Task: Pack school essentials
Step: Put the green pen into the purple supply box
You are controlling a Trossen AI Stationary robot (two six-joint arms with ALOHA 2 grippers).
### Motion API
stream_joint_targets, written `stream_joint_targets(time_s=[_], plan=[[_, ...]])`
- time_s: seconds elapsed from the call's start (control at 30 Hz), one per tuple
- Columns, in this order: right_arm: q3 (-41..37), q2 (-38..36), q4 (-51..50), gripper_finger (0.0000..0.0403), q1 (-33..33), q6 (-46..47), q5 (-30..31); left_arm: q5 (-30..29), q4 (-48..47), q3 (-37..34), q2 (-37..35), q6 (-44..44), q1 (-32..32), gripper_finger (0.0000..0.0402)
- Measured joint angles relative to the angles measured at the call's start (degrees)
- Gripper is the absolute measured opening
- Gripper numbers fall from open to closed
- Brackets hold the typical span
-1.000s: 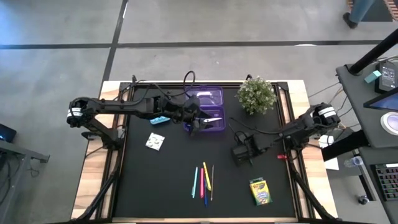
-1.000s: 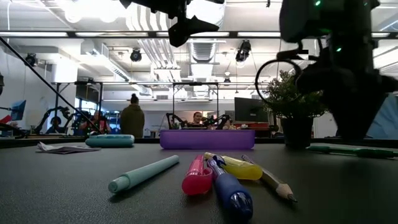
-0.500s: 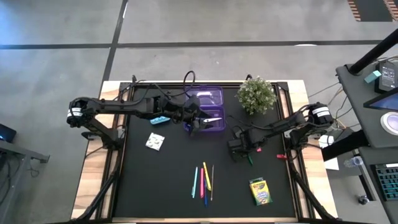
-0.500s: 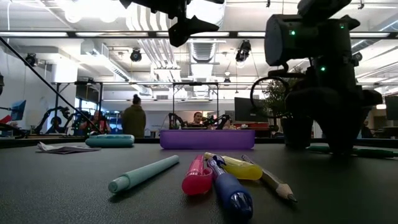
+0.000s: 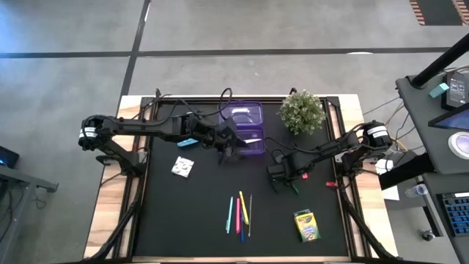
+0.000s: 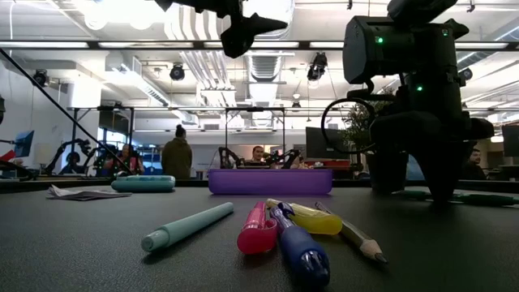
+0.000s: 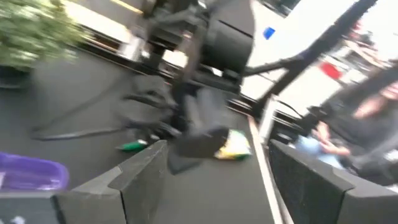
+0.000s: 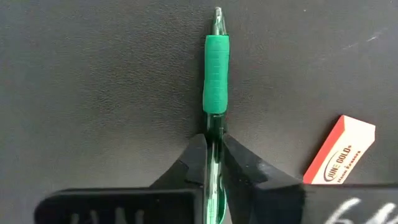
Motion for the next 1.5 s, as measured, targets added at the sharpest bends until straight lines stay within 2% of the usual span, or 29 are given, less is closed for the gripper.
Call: stream_joint_targets(time_s=[0.33, 0.5, 0.63, 0.83, 0.93, 1.03, 1.17, 1.27, 1.5], plan=[[-0.3, -2.8, 0.0, 0.0015, -0.1, 1.5, 2.1, 15.7, -0.1, -0.5, 0.0, -0.1, -0.1, 0.0263], [-0.3, -4.0, 1.0, 0.0015, 0.0, 3.3, 3.7, 15.8, -0.1, -1.4, 0.0, -0.2, -0.2, 0.0263], [-0.2, -5.3, 5.5, 0.0014, 0.1, 2.9, 3.8, 15.8, -0.4, -2.2, 0.0, -0.1, -0.2, 0.0263], [-0.2, -7.6, 14.4, 0.0014, 0.9, 1.1, 5.8, 15.8, -6.7, -2.3, 0.0, 0.9, 1.0, 0.0263], [-0.2, -9.4, 18.2, 0.0013, 1.1, -0.2, 8.1, 14.8, -11.6, -2.3, 0.0, 3.7, 1.3, 0.0263], [-0.2, -11.9, 21.7, 0.0013, 1.1, -1.4, 11.1, 9.7, -15.3, -2.4, 0.0, 4.8, 1.2, 0.0263], [0.3, -15.5, 27.2, 0.0013, 1.1, -4.5, 16.0, 2.7, -14.7, -2.8, 0.0, 5.3, 1.3, 0.0263], [0.8, -18.2, 32.2, 0.0013, 1.1, -9.1, 20.3, -2.3, -12.3, -2.8, 0.0, 7.2, 1.3, 0.0263], [4.2, -22.4, 39.9, 0.0013, 1.1, -23.0, 30.4, -3.0, 0.0, -2.6, 0.0, 7.8, 1.3, 0.0263]])
